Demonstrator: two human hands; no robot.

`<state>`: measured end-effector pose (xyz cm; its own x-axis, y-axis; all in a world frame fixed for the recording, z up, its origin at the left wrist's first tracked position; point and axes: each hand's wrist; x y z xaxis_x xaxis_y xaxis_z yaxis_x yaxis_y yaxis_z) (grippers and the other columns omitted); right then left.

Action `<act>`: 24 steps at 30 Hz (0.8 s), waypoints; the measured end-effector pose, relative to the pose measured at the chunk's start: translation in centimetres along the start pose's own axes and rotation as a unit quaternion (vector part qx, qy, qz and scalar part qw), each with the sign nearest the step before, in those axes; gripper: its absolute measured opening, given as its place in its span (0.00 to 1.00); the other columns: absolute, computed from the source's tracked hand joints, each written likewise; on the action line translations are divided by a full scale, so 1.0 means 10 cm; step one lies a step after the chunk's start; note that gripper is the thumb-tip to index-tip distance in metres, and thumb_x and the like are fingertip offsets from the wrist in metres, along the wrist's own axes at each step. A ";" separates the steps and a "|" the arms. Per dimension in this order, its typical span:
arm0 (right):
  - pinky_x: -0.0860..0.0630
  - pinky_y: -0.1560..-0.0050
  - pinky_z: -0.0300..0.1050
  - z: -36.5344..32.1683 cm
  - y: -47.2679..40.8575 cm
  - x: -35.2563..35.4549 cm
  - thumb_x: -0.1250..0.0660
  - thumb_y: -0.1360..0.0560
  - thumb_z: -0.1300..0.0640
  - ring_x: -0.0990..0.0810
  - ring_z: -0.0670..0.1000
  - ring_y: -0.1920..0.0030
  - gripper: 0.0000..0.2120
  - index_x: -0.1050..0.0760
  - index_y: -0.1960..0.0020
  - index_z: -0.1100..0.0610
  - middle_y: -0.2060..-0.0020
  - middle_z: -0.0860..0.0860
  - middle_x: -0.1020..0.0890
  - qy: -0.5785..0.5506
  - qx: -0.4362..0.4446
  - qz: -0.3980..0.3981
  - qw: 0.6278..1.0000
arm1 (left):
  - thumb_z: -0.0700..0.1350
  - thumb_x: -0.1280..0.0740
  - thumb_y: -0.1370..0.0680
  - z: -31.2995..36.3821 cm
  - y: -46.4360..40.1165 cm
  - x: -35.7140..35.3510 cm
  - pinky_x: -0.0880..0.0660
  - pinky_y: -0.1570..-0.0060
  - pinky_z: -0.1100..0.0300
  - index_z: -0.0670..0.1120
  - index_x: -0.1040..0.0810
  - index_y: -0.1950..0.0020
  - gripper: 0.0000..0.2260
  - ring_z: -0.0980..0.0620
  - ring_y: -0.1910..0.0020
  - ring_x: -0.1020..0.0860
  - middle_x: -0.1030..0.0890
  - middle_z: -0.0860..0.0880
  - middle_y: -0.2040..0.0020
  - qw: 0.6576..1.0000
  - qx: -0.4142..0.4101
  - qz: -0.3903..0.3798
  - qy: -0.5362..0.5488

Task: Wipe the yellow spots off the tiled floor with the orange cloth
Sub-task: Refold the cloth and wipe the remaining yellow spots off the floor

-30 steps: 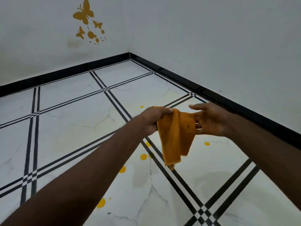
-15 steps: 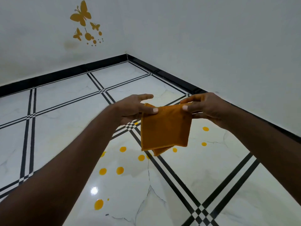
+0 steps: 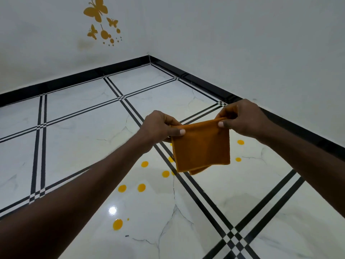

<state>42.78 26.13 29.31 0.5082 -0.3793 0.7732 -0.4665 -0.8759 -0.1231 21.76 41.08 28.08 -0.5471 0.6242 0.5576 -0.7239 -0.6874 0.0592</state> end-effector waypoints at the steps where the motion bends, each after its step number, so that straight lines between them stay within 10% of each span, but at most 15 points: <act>1: 0.27 0.56 0.41 0.03 0.00 -0.07 0.25 0.25 0.59 0.18 0.53 0.52 0.07 0.15 0.47 0.56 0.57 0.53 0.15 0.023 0.000 0.001 1.000 | 0.46 0.23 0.28 -0.04 -0.01 -0.05 0.16 0.58 0.56 0.41 0.15 0.47 0.13 0.49 0.59 0.15 0.15 0.46 0.57 0.999 -0.013 0.009 -0.047; 16: 0.21 0.55 0.49 0.67 0.56 -1.69 0.26 0.30 0.62 0.16 0.57 0.58 0.07 0.15 0.55 0.52 0.61 0.52 0.13 0.065 -0.033 0.043 0.996 | 0.44 0.26 0.29 -1.63 0.30 -0.62 0.23 0.52 0.54 0.50 0.16 0.51 0.08 0.49 0.55 0.18 0.15 0.52 0.55 0.963 -0.123 0.107 -0.216; 21: 0.29 0.67 0.46 1.18 1.50 -2.82 0.29 0.33 0.69 0.18 0.59 0.66 0.07 0.21 0.61 0.58 0.66 0.56 0.18 0.192 -0.011 -0.140 0.971 | 0.39 0.35 0.27 -2.72 1.06 -1.36 0.22 0.57 0.54 0.50 0.17 0.50 0.11 0.45 0.53 0.19 0.17 0.49 0.51 0.950 -0.059 -0.048 -0.304; 24: 0.29 0.70 0.45 1.14 1.59 -2.98 0.24 0.42 0.67 0.25 0.55 0.75 0.14 0.27 0.68 0.55 0.74 0.53 0.24 0.242 0.055 -0.119 0.961 | 0.42 0.38 0.29 -2.78 1.12 -1.35 0.21 0.56 0.51 0.46 0.16 0.52 0.12 0.45 0.53 0.20 0.17 0.48 0.51 0.950 -0.056 -0.071 -0.300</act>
<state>28.49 20.07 -2.80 0.1829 -0.0036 0.9831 -0.2856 -0.9570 0.0496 9.40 35.27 -1.81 -0.1273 0.3599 0.9243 -0.8305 -0.5481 0.0990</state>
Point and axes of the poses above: each hand's wrist, its own y-axis away from the middle knuckle, its own x-axis out of the back of the hand, z = x × y
